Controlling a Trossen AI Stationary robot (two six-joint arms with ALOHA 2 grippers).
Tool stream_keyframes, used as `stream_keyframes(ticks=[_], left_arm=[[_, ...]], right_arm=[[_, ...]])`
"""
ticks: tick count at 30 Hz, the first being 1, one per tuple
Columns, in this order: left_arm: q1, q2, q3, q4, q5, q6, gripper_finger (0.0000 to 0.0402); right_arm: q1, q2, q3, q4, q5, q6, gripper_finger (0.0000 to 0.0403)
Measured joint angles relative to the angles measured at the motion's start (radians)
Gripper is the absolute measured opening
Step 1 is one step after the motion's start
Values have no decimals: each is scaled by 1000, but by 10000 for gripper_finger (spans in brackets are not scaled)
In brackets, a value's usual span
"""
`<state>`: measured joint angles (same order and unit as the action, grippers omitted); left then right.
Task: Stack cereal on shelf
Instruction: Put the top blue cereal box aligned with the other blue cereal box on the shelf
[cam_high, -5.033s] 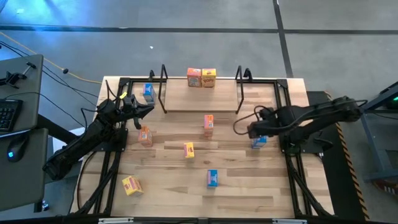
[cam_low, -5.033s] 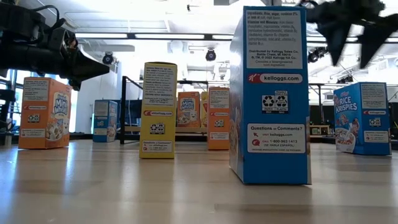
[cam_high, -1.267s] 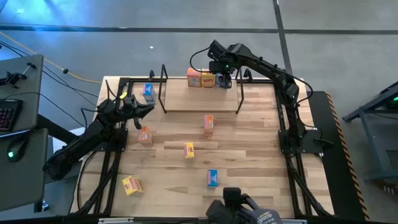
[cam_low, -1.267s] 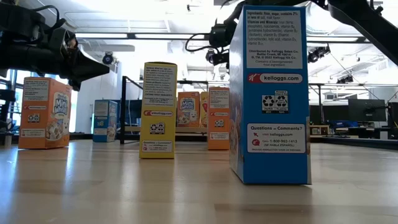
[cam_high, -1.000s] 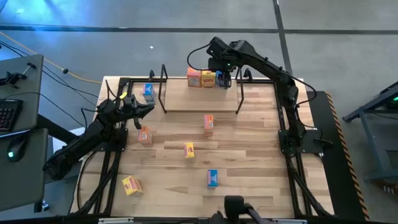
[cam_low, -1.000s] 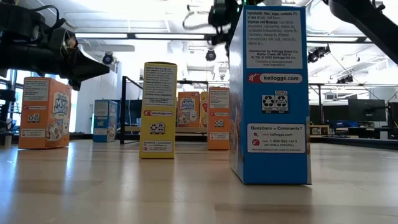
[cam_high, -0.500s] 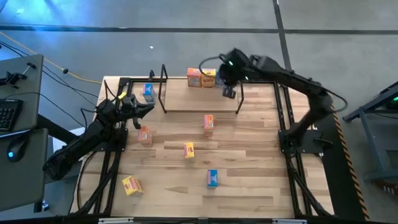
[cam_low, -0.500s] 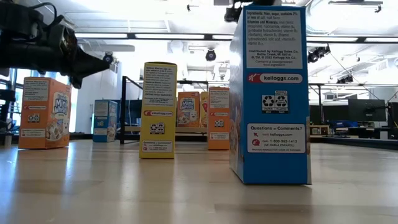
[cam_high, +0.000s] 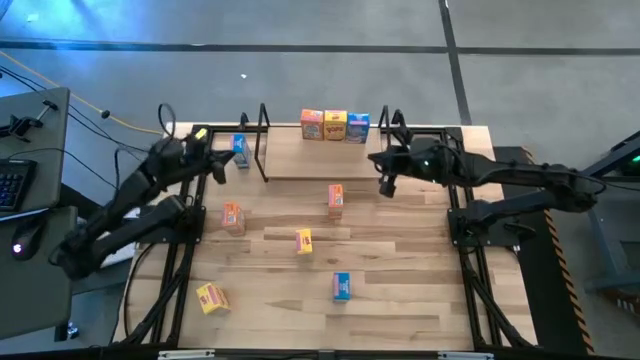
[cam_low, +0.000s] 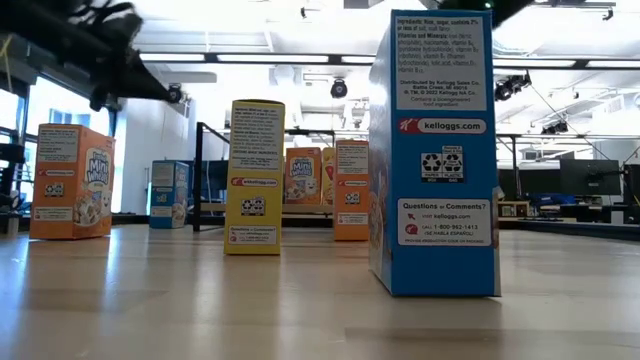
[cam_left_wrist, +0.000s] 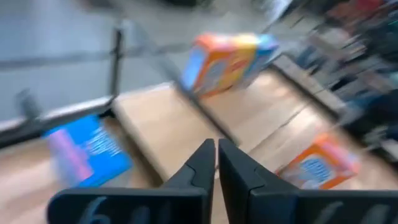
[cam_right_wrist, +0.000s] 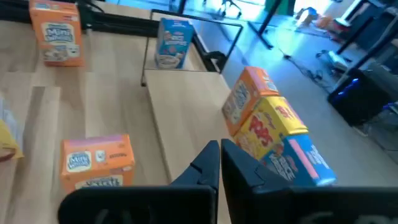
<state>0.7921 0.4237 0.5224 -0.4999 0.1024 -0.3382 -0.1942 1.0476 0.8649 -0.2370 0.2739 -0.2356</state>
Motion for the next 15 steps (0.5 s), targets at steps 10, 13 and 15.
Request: stream_keyframes(ticks=[10, 13, 15], left_arm=[[0, 512, 336, -339, -84, 11, 147], [0, 606, 381, -374, -141, 18, 193], [0, 647, 400, -381, -165, 18, 220]], right_arm=[[14, -44, -97, 13, 7, -33, 0], [14, -43, -111, 13, 7, -34, 0], [14, -43, -111, 3, 7, -35, 0]])
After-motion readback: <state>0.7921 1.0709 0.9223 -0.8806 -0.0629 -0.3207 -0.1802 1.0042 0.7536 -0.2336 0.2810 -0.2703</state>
